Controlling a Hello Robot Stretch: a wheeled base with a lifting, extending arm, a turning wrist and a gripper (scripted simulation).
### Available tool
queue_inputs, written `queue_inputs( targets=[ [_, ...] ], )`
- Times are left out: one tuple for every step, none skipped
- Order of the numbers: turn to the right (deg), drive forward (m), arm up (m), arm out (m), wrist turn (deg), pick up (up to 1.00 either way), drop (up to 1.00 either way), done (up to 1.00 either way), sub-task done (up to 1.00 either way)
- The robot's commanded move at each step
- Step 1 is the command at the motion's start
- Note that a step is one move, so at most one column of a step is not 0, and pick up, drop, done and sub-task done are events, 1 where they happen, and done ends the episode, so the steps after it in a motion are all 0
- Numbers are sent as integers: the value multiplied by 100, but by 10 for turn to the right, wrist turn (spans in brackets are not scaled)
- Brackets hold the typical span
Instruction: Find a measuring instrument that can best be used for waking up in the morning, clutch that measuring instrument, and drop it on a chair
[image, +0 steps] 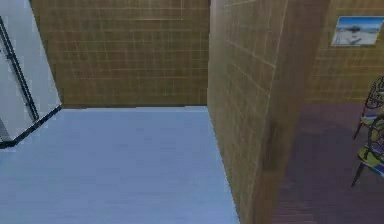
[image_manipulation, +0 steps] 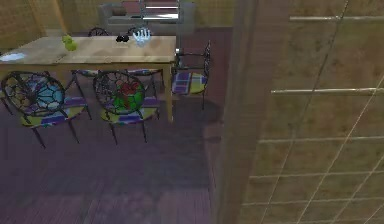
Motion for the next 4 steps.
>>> queue_inputs(
  targets=[
    [360, 0, 0, 0, 0, 0, 0, 0, 0],
    [0, 35, 0, 0, 0, 0, 0, 0, 0],
    [450, 0, 0, 0, 0, 0, 0, 0, 0],
    [30, 0, 0, 0, 0, 0, 0, 0, 0]
  ],
)
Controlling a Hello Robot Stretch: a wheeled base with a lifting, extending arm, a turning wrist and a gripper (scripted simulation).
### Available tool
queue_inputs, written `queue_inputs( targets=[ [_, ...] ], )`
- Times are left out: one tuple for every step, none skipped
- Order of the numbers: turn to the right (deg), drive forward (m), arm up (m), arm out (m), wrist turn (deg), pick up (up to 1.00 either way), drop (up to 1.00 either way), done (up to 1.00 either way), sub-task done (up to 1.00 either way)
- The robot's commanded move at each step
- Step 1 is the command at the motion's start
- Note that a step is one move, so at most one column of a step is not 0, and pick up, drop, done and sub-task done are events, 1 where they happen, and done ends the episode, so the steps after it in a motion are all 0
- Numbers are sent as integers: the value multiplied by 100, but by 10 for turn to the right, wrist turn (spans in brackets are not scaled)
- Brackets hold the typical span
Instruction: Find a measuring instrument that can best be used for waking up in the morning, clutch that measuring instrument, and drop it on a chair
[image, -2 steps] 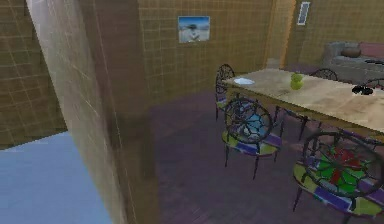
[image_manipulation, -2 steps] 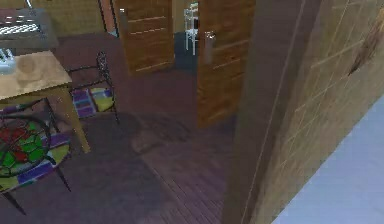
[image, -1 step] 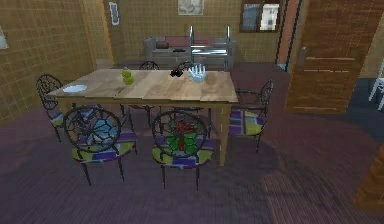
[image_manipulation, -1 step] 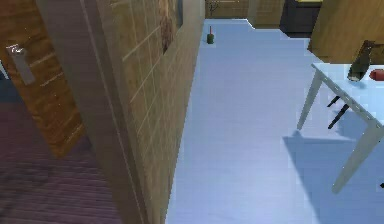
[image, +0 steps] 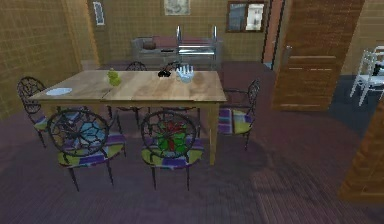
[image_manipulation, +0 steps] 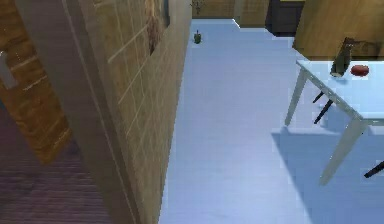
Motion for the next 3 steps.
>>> queue_inputs(
  targets=[
    [0, 30, 0, 0, 0, 0, 0, 0, 0],
    [330, 0, 0, 0, 0, 0, 0, 0, 0],
    [0, 100, 0, 0, 0, 0, 0, 0, 0]
  ],
)
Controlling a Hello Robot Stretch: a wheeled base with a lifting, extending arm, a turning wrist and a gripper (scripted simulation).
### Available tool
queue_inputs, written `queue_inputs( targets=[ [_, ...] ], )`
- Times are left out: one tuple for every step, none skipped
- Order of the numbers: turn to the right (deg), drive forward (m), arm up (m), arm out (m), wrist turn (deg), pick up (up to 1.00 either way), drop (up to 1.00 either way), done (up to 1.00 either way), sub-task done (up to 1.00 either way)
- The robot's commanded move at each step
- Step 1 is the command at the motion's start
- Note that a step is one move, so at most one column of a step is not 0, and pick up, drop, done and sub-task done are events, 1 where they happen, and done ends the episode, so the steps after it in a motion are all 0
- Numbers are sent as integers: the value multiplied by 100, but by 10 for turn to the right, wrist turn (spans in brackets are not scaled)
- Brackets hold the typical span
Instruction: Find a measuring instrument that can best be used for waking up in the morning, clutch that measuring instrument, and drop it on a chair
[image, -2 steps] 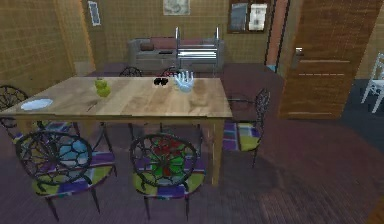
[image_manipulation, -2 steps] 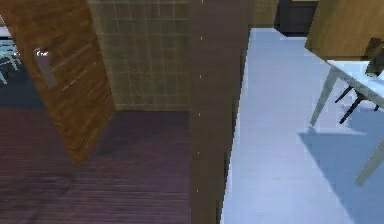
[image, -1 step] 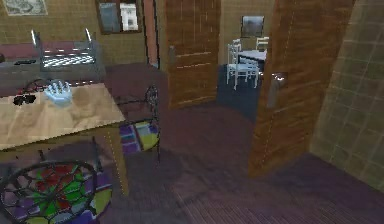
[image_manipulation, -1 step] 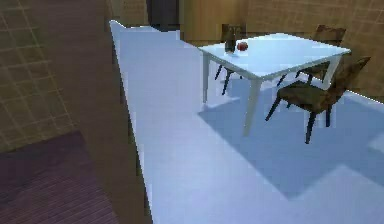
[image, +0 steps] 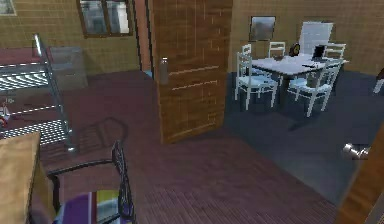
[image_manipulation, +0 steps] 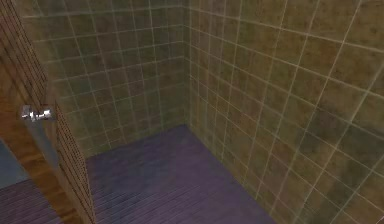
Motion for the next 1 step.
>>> queue_inputs(
  targets=[
    [90, 0, 0, 0, 0, 0, 0, 0, 0]
  ],
)
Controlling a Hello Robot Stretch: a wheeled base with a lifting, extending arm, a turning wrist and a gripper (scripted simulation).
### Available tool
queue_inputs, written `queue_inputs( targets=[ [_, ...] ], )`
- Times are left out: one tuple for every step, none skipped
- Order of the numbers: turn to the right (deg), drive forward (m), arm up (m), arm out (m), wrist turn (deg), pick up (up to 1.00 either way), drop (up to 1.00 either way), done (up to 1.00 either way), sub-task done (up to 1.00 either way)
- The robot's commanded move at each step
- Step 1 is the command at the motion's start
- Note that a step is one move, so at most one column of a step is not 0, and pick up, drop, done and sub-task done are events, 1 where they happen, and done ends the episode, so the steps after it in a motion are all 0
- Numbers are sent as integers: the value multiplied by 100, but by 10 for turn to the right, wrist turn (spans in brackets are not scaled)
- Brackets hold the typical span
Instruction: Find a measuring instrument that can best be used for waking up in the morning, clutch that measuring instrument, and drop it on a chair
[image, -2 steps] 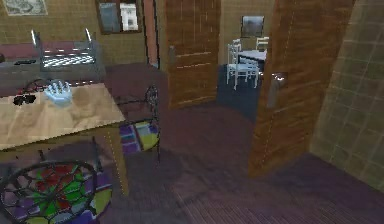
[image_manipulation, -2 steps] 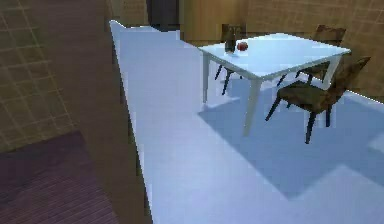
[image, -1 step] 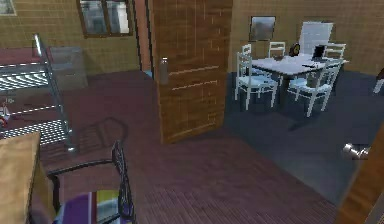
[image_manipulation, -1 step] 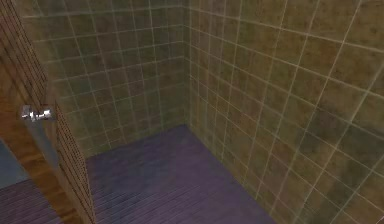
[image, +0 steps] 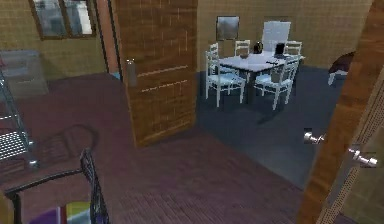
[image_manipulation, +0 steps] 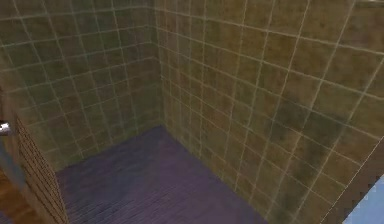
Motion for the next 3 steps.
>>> queue_inputs(
  targets=[
    [0, 35, 0, 0, 0, 0, 0, 0, 0],
    [90, 0, 0, 0, 0, 0, 0, 0, 0],
    [30, 0, 0, 0, 0, 0, 0, 0, 0]
  ],
)
